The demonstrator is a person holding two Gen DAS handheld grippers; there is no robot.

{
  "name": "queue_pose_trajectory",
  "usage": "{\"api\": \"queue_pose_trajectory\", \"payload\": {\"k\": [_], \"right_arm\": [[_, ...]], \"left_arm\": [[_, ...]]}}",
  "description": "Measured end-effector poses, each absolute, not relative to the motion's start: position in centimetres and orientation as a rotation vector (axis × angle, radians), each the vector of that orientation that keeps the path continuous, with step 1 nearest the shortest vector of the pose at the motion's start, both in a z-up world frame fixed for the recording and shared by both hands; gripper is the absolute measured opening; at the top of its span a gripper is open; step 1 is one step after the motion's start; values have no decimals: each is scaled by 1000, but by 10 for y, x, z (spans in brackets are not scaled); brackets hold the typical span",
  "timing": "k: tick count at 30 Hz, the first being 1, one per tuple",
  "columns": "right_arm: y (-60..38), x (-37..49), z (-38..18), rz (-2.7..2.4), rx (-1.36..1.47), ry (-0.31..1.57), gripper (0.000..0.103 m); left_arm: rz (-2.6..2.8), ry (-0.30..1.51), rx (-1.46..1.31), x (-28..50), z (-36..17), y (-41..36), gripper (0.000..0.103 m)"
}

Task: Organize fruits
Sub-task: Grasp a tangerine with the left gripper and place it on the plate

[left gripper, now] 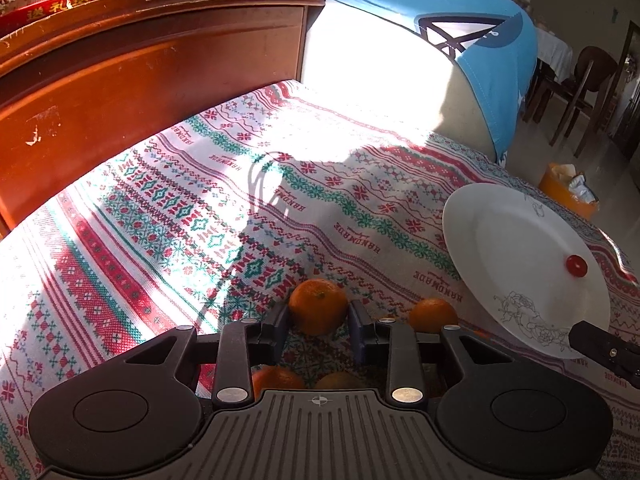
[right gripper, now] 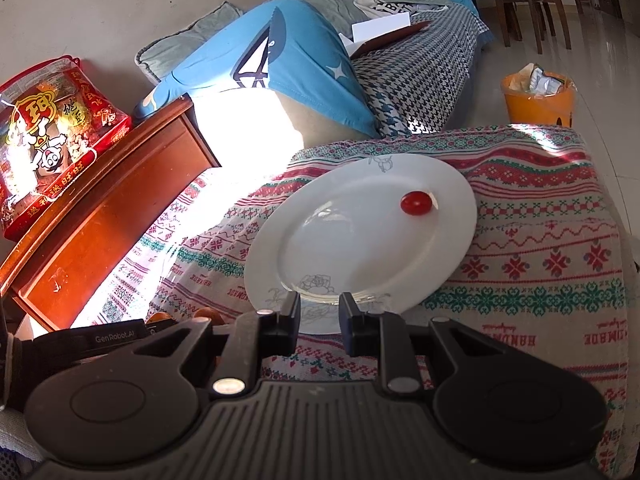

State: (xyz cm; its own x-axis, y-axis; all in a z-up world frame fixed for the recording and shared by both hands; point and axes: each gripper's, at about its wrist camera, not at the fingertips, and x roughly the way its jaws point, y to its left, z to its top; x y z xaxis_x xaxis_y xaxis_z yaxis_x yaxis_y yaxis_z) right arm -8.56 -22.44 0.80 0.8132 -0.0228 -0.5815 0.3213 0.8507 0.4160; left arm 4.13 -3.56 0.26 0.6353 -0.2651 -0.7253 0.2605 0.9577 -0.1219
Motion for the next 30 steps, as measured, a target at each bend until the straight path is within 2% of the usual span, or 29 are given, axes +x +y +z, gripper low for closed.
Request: {"api": "queue_pose_trajectory", "payload": {"k": [9,20,21,24,30], "right_arm": [[-228,-88,6,-218,550,607,23],[-229,-88,7,-223,545,608,33],[-229,-88,8,-223,546,608,34],[-227,-87,9,-221,544,611,36],[-221,-91,15,-197,523,609,36]], "left_arm": [[-437,772,-14,40,26,-77,29],[-570,811,72,40,17,-128,31],[-577,807,72,39,19,-128,33],[-567,795,70,35,27,-125,49],[-548,772,82,27,50,-110,53]]}}
